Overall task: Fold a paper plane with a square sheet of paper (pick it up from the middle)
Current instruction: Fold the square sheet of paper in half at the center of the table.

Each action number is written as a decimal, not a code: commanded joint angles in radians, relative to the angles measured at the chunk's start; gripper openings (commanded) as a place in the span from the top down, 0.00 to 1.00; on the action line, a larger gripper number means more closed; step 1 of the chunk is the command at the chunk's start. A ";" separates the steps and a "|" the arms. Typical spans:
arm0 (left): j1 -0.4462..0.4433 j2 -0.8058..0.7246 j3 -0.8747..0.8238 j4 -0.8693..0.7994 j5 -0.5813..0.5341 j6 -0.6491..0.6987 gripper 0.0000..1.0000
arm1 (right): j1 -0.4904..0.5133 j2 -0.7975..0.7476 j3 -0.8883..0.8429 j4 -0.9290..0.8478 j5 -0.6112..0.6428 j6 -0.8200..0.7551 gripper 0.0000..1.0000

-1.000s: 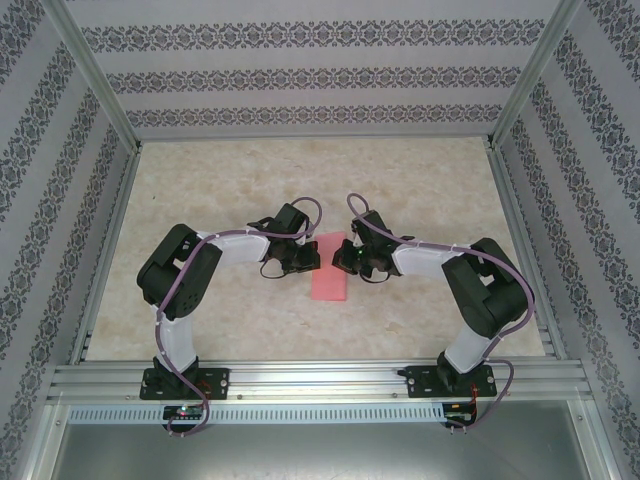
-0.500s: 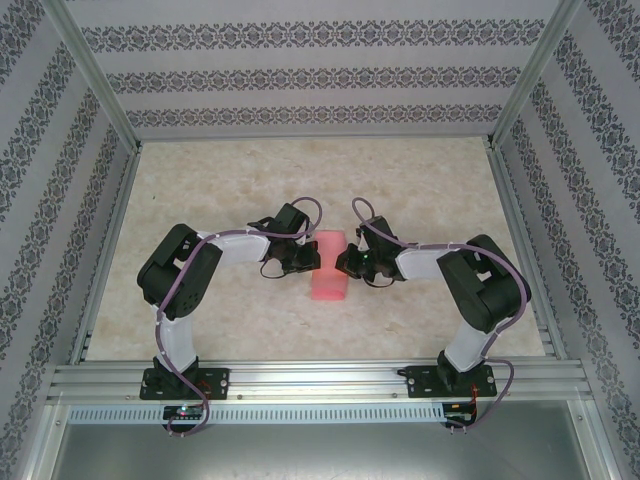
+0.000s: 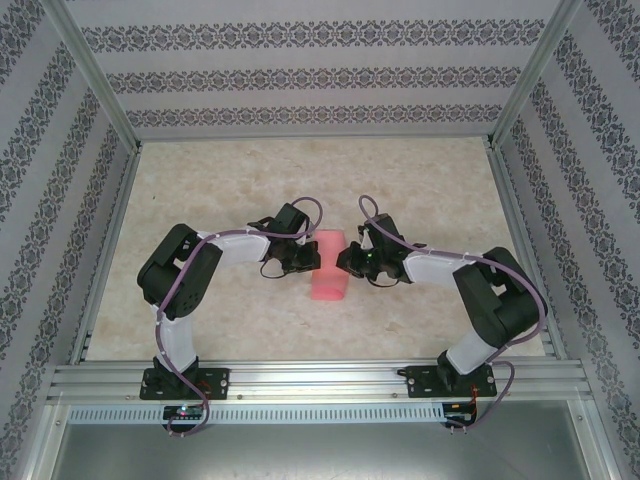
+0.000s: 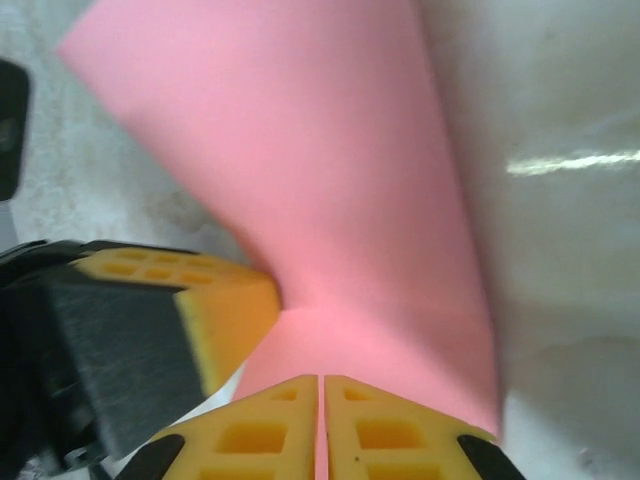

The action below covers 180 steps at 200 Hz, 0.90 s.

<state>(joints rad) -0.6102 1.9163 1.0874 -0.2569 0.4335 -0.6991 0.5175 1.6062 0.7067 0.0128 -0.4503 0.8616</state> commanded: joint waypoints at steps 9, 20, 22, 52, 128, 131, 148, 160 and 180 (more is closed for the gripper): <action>-0.010 0.050 -0.003 -0.071 -0.058 0.025 1.00 | 0.022 0.001 0.012 -0.049 0.000 -0.023 0.88; -0.010 0.052 -0.002 -0.071 -0.058 0.026 1.00 | 0.029 0.020 0.004 -0.035 -0.012 -0.018 0.88; -0.010 0.052 -0.001 -0.071 -0.058 0.026 1.00 | 0.031 0.022 0.003 -0.033 -0.015 -0.019 0.88; -0.010 0.051 -0.002 -0.073 -0.057 0.027 1.00 | 0.046 0.064 -0.027 -0.043 0.011 -0.022 0.89; -0.010 0.049 -0.003 -0.076 -0.057 0.030 1.00 | 0.050 -0.017 -0.068 -0.025 0.006 -0.011 0.90; -0.010 0.050 -0.004 -0.076 -0.057 0.030 1.00 | 0.051 -0.025 -0.068 -0.022 0.005 -0.010 0.89; -0.010 0.049 -0.002 -0.076 -0.056 0.030 1.00 | 0.058 -0.061 -0.075 -0.005 -0.014 0.000 0.89; -0.010 0.049 -0.001 -0.076 -0.057 0.029 1.00 | 0.068 -0.075 -0.083 -0.004 -0.012 0.004 0.89; -0.010 0.050 -0.002 -0.074 -0.057 0.030 1.00 | 0.082 -0.065 -0.105 0.006 -0.005 0.011 0.88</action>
<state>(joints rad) -0.6102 1.9171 1.0878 -0.2577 0.4362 -0.6888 0.5785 1.5475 0.6323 -0.0010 -0.4477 0.8658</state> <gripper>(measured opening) 0.065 0.119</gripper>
